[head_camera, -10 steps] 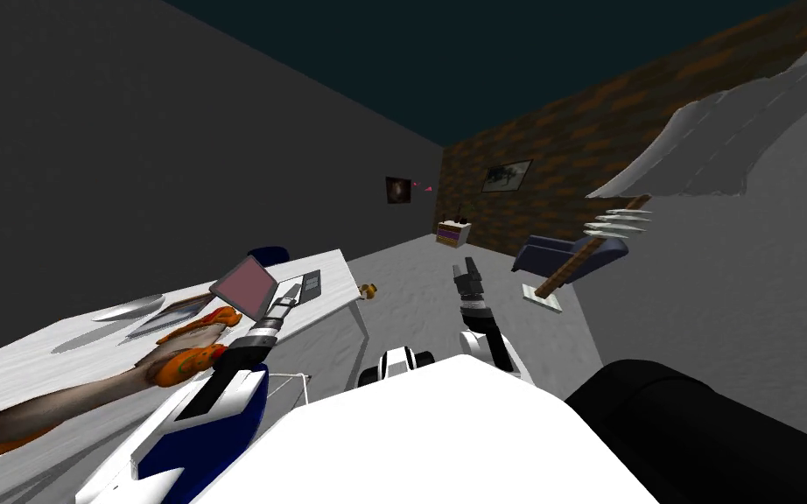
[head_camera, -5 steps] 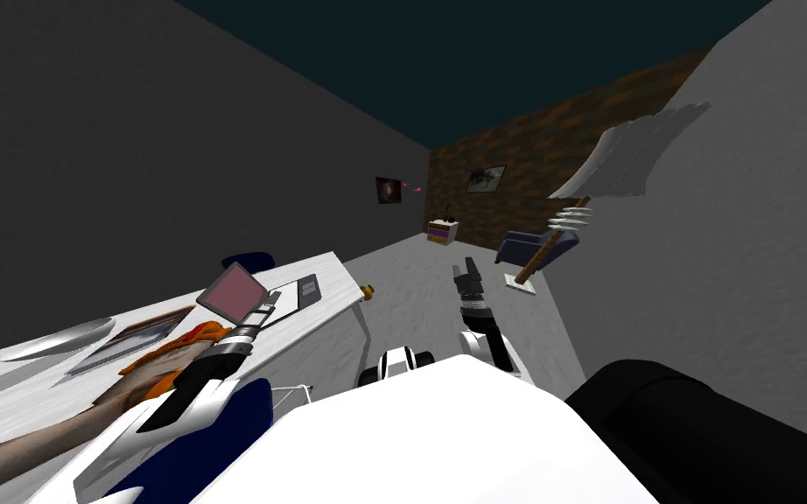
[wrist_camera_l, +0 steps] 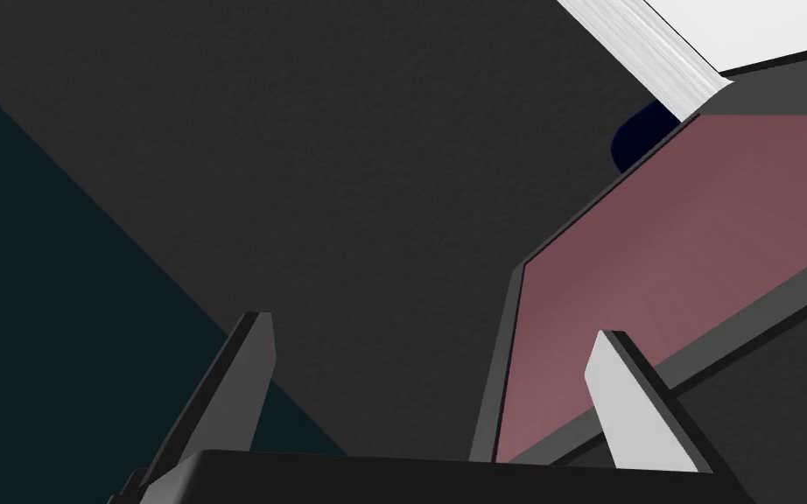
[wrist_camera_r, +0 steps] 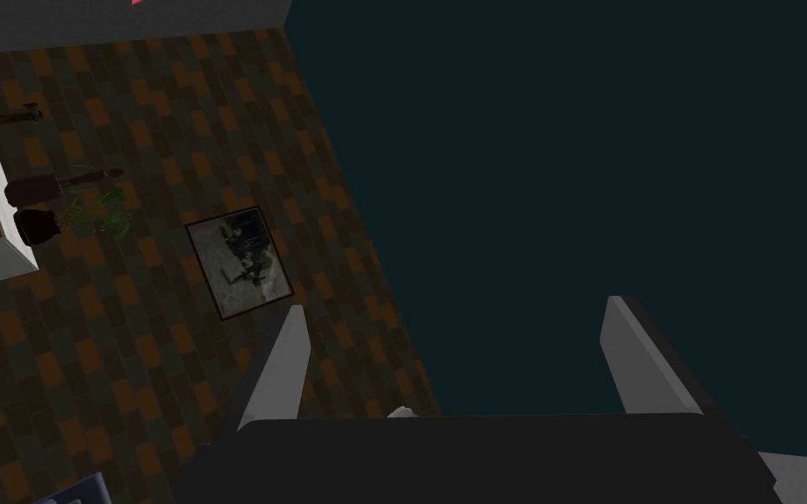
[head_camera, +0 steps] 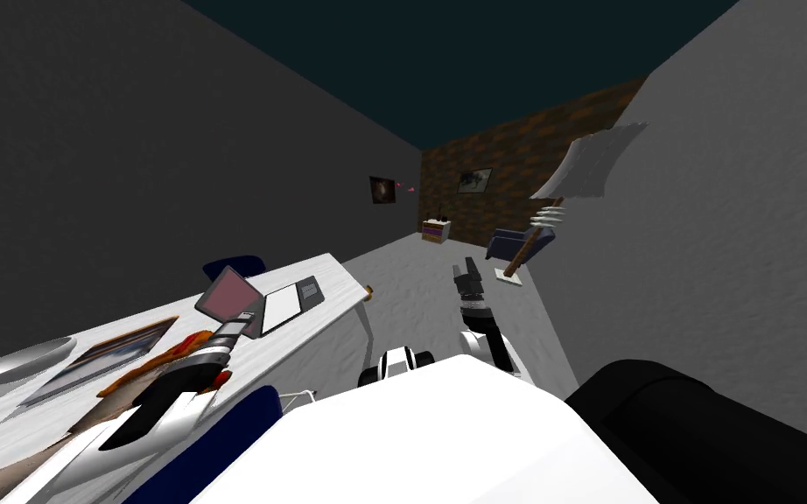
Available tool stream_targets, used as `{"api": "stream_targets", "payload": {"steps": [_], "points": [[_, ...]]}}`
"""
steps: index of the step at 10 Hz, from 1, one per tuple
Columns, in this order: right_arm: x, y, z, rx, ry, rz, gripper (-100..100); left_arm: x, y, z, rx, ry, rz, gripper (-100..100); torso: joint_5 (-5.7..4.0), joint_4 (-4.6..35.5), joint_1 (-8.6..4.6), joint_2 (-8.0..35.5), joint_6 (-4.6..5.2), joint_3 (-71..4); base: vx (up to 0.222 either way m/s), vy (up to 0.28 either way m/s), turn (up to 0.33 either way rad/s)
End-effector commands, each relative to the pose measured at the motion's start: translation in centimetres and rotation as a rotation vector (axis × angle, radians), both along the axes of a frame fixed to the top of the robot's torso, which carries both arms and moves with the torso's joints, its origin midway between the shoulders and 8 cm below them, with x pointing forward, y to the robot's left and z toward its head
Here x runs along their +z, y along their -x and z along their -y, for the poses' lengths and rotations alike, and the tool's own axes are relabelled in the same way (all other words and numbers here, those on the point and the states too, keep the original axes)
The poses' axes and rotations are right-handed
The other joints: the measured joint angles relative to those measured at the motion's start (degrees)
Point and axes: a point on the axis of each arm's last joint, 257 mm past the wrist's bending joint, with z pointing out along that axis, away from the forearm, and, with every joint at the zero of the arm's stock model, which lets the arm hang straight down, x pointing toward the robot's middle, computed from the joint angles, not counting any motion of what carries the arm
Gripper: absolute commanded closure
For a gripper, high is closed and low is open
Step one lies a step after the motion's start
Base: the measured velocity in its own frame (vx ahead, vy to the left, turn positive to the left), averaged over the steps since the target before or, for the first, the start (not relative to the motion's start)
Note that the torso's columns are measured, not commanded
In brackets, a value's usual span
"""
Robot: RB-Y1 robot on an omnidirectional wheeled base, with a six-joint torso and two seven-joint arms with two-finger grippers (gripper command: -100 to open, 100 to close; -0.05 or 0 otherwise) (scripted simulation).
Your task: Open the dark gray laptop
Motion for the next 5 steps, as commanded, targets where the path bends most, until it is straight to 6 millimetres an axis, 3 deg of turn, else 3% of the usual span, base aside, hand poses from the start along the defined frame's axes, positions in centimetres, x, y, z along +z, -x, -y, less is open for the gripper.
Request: {"api": "stream_targets", "payload": {"steps": [1, 4, 5], "points": [[0.0, 0.0, 0.0, 0.0, 0.0, 0.0, 0, -0.2, 1.03, -3.79, 0.073, -0.026, -0.04, -100, 0.06, 0.01, 0.16, 0.03, -0.02, 0.02, -0.093, 0.169, -0.148], [-0.01, 0.0, 0.01, 0.0, 0.0, 0.0, 0, -0.02, 0.94, -4.1, 0.075, -0.028, -0.042, -100, -0.01, -0.04, -0.16, -0.17, -0.06, -0.08, -0.049, 0.088, -0.035], [-0.01, 0.0, 0.0, 0.0, 0.0, 0.0, 0, -0.03, 0.94, -4.1, 0.075, -0.027, -0.042, 100, -0.08, -0.07, -0.32, -0.26, -0.02, -0.16, -0.006, 0.009, 0.001]]}}
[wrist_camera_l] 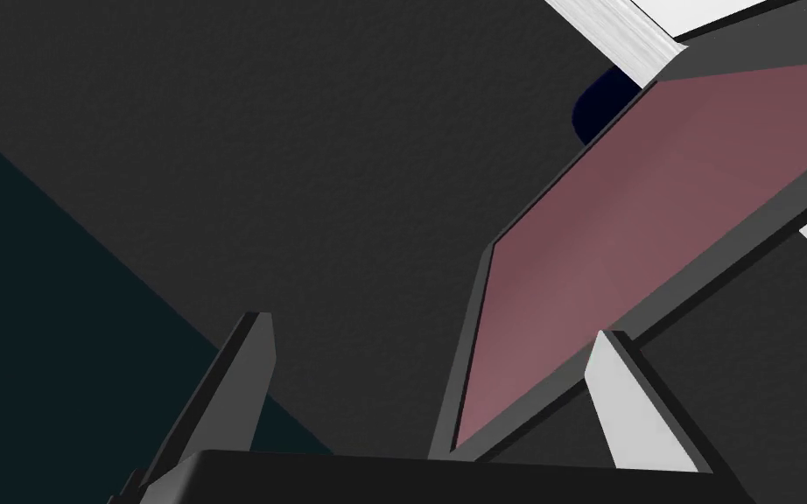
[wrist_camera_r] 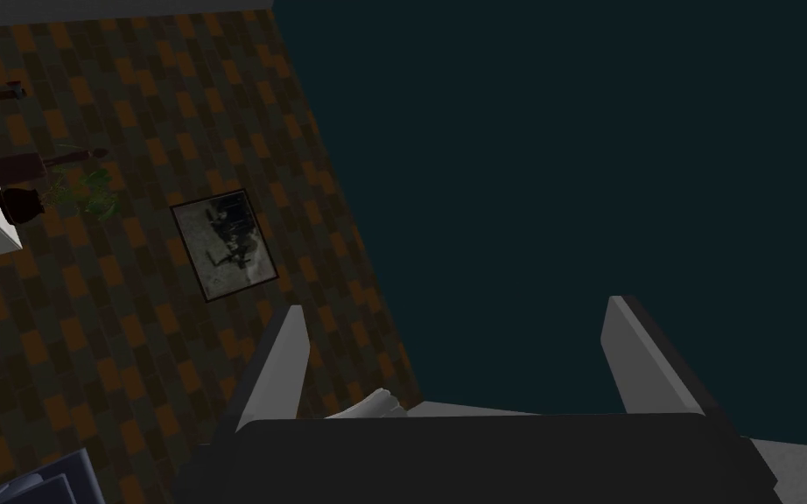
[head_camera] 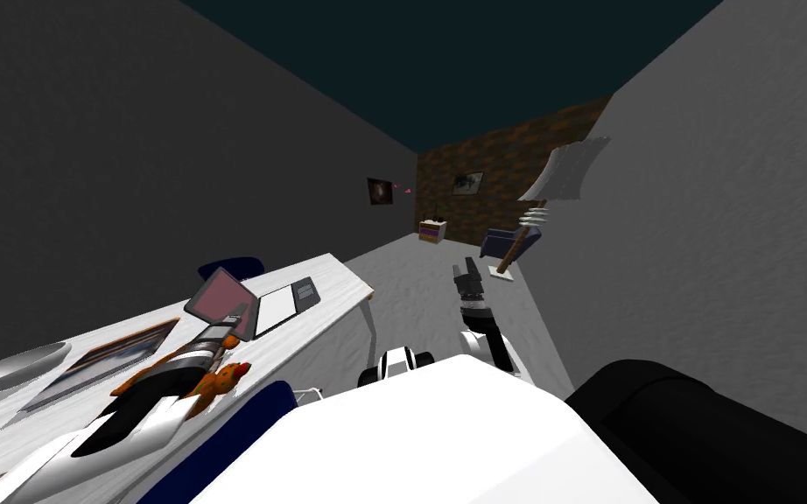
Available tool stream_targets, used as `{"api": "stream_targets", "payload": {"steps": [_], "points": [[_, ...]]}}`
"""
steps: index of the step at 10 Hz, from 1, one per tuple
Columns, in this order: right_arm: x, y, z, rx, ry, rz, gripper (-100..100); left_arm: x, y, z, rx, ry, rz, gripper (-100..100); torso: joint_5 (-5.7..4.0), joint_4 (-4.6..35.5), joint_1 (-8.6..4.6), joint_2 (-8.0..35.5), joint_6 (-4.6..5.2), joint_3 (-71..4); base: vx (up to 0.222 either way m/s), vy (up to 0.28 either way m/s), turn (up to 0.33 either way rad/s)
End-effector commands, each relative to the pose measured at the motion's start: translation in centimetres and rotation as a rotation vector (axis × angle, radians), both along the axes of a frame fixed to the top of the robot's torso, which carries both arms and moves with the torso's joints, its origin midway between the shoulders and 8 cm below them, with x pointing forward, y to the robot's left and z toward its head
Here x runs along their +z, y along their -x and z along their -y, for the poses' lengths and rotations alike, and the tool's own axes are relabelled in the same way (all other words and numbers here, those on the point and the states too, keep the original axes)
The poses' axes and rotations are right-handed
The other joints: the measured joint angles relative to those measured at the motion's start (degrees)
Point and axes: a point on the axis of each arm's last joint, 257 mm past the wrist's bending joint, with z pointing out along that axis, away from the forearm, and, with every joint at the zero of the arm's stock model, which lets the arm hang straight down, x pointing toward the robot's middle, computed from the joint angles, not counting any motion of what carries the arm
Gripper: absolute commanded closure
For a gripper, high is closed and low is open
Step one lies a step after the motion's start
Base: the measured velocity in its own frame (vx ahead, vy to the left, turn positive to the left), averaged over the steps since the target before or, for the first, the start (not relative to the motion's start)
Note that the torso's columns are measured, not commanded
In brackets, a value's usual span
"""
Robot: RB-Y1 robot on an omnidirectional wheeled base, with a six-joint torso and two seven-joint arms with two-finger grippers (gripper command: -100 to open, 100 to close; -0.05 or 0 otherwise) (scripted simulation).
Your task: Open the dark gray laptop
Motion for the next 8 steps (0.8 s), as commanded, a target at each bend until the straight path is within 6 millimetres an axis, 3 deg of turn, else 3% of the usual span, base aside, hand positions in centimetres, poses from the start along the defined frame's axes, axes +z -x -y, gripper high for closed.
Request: {"api": "stream_targets", "payload": {"steps": [1, 6, 8], "points": [[0.0, 0.0, 0.0, 0.0, 0.0, 0.0, 0, -0.7, 0.6, -0.4, 0.004, -0.059, -0.049, 100, 0.03, 0.01, 0.11, 0.05, 0.01, 0.02, 0.036, -0.037, -0.017], [0.0, 0.0, 0.0, 0.0, 0.0, 0.0, 0, -3.0, 2.7, -2.0, 0.007, -0.267, -0.222, 100, 0.13, 0.09, 0.42, 0.33, -0.01, 0.2, 0.099, -0.105, -0.014], [0.0, 0.0, 0.0, 0.0, 0.0, 0.0, 0, -2.9, 2.9, -1.9, 0.007, -0.271, -0.226, 100, 0.13, 0.08, 0.42, 0.25, 0.0, 0.17, 0.071, -0.067, -0.003]]}}
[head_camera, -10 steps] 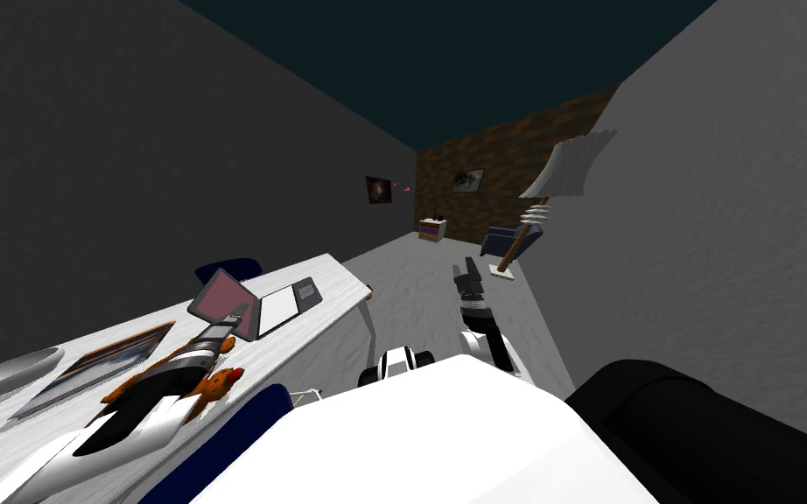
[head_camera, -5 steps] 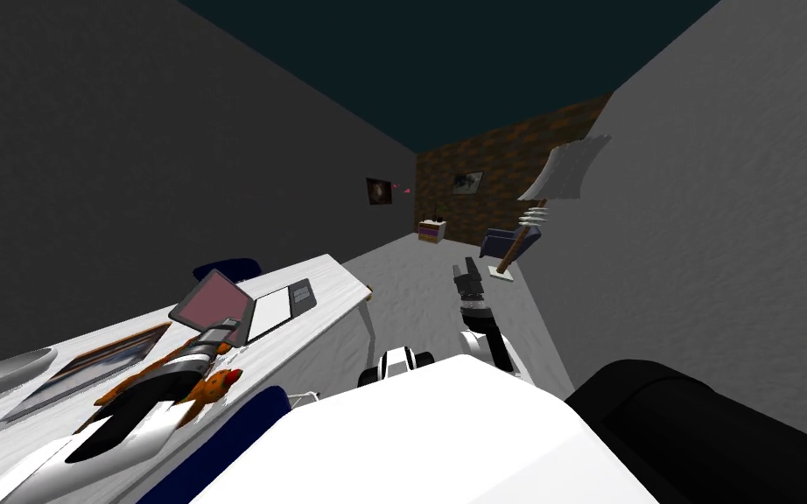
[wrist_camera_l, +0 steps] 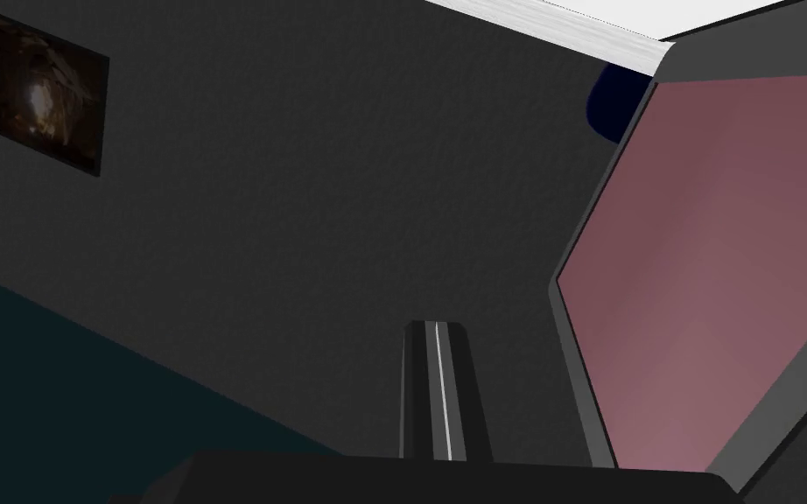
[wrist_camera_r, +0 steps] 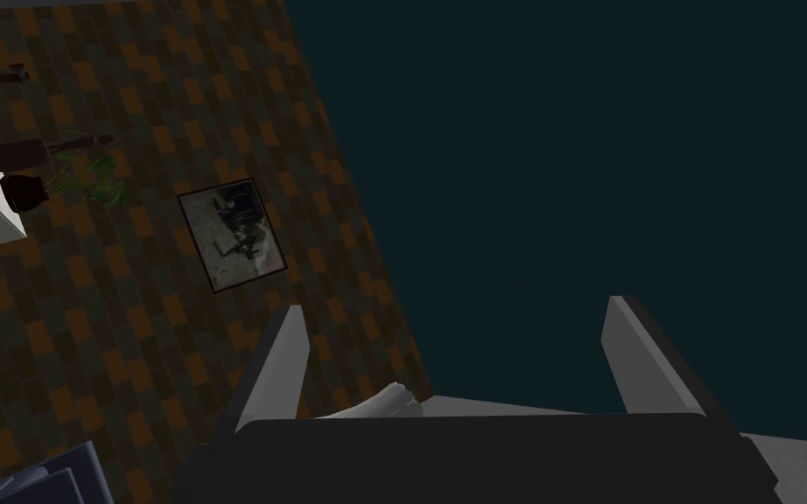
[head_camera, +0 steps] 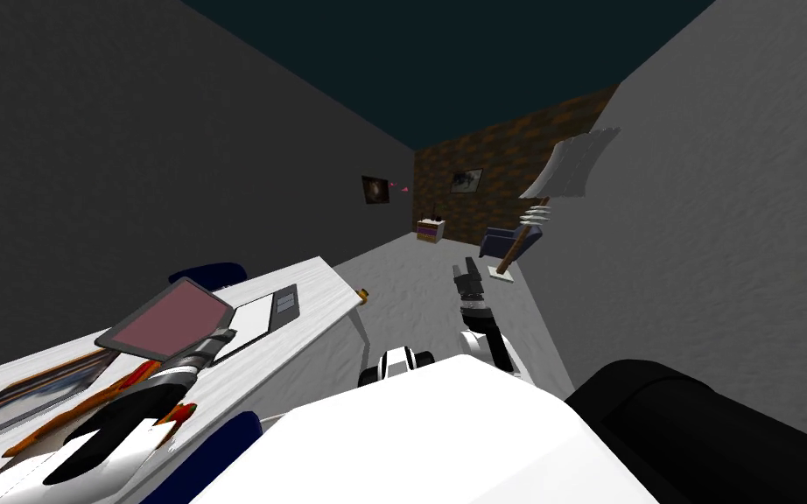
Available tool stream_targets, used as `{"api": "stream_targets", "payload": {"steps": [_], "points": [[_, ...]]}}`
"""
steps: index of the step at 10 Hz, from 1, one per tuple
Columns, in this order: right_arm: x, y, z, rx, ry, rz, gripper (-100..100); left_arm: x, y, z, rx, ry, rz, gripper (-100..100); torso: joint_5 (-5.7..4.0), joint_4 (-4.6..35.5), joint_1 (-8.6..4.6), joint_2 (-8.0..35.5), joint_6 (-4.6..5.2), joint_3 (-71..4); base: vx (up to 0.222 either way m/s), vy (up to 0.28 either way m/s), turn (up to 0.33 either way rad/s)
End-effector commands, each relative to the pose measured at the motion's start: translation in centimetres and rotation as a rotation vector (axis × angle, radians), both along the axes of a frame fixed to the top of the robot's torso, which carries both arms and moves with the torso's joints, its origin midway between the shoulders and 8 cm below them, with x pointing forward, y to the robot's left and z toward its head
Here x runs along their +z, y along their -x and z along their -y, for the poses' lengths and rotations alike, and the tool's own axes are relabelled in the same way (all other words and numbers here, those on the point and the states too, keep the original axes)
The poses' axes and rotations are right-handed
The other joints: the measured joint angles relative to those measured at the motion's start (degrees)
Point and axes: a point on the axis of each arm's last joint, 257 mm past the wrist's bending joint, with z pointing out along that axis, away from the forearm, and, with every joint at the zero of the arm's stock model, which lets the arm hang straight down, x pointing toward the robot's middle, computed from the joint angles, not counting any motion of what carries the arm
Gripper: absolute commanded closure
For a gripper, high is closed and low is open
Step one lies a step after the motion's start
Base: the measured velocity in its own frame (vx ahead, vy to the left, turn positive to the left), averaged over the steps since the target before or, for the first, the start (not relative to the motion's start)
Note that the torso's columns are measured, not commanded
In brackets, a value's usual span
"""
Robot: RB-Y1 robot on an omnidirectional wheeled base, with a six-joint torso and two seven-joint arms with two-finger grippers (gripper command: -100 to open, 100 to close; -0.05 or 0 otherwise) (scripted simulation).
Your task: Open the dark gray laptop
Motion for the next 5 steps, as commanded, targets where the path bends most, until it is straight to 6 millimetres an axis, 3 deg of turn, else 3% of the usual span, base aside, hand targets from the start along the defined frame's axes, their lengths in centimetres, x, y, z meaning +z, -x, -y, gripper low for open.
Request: {"api": "stream_targets", "payload": {"steps": [1, 5], "points": [[0.0, 0.0, 0.0, 0.0, 0.0, 0.0, 0, 0.8, 0.4, -0.7, -0.002, -0.021, -0.013, -100, 0.03, 0.0, 0.13, 0.06, 0.0, 0.01, 0.004, 0.01, 0.006], [0.0, 0.0, 0.0, 0.0, 0.0, 0.0, 0, 2.6, 1.0, -2.2, -0.006, -0.053, -0.037, -100, -0.01, -0.01, -0.05, -0.02, 0.0, -0.02, -0.018, 0.037, 0.008]]}}
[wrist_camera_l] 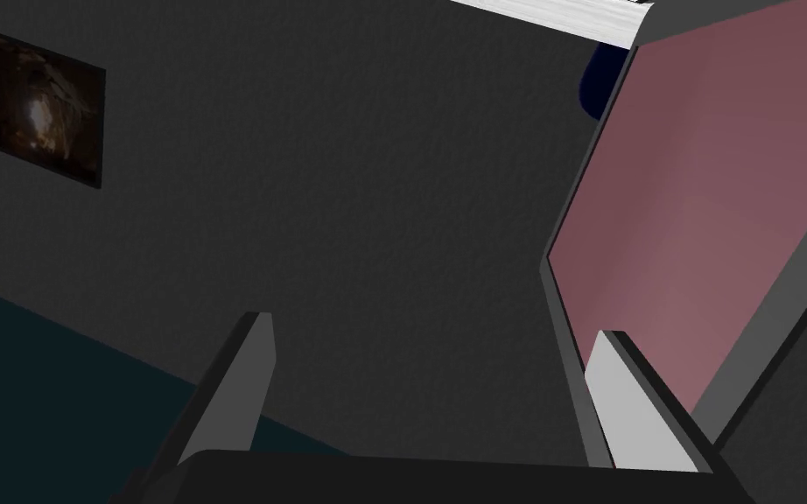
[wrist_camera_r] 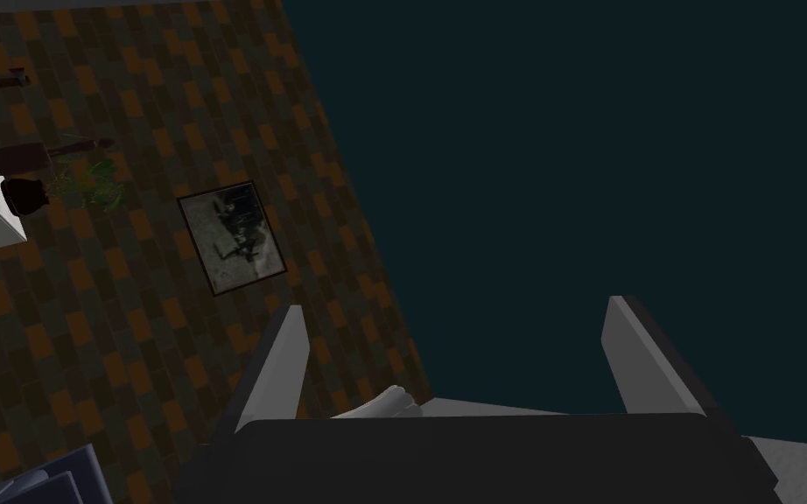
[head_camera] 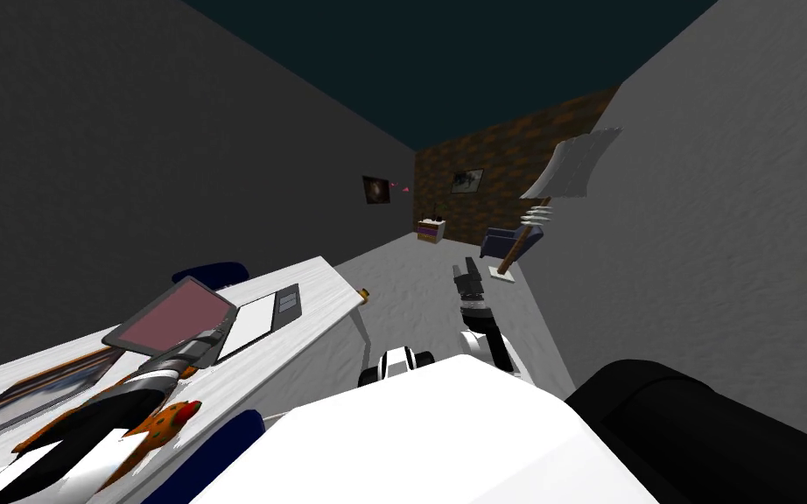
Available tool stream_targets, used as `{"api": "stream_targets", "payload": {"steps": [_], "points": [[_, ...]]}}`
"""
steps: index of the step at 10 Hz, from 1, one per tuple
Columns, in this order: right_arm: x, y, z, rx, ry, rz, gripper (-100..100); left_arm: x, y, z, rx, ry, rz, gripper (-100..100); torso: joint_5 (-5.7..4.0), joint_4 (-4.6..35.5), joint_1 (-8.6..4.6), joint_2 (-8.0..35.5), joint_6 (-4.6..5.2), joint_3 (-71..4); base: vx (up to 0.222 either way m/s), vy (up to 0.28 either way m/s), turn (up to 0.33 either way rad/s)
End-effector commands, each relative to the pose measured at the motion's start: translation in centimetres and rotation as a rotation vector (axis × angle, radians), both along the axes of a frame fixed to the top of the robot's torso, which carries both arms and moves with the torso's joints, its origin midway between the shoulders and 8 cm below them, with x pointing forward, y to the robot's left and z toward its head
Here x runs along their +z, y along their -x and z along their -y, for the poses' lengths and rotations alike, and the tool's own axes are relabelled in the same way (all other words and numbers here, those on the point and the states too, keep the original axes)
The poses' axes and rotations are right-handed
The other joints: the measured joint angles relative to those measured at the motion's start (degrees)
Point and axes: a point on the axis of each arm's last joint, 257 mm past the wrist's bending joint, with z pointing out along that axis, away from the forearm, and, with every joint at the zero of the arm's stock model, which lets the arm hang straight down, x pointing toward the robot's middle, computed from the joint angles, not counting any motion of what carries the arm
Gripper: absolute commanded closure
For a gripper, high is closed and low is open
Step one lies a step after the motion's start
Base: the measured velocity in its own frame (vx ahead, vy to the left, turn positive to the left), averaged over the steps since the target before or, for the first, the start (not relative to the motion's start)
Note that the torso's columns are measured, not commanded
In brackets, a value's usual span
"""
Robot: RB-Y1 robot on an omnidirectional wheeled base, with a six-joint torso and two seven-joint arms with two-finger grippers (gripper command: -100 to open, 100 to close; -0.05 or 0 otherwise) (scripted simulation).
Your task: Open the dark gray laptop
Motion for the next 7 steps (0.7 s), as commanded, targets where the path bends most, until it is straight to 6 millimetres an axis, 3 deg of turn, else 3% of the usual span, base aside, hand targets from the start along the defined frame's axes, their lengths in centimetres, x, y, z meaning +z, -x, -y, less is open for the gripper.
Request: {"api": "stream_targets", "payload": {"steps": [1, 7], "points": [[0.0, 0.0, 0.0, 0.0, 0.0, 0.0, 0, 1.2, 0.4, -0.9, -0.003, -0.02, -0.016, -100, -0.02, -0.02, -0.03, -0.06, 0.01, -0.04, -0.012, 0.031, 0.006], [0.0, 0.0, 0.0, 0.0, 0.0, 0.0, 0, 3.9, 1.0, -2.7, -0.012, -0.061, -0.059, -100, -0.02, 0.01, 0.04, -0.02, -0.04, -0.02, -0.009, 0.031, 0.004]]}}
